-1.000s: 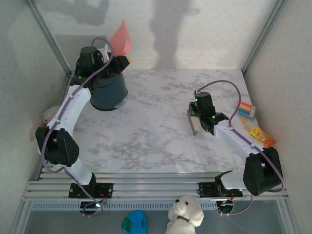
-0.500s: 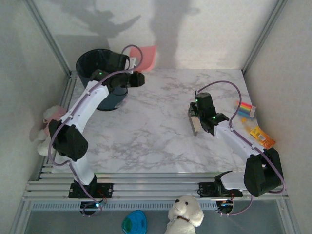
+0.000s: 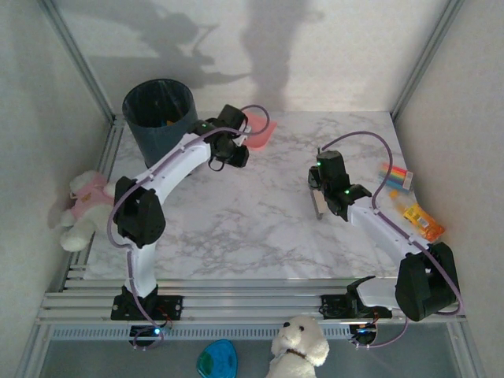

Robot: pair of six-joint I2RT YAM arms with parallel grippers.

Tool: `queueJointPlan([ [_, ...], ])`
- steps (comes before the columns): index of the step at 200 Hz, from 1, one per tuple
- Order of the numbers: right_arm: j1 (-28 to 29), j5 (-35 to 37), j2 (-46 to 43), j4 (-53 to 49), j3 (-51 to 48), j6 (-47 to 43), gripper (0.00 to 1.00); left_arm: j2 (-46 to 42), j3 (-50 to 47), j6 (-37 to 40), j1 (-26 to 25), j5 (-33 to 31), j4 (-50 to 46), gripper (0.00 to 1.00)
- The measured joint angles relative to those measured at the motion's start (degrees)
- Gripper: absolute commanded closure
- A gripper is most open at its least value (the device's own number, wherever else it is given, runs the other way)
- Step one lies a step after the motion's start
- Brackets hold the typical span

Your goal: Sweep away the paper scraps from the table

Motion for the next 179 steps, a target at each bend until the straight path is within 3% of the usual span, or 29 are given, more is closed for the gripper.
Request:
queueJointPlan([
  [179,0.0,4.2,-1.6,-1.2,-0.3,0.0,1.0,9.2,-3.2,7.5,-7.8,0.5,-1.7,1.0],
])
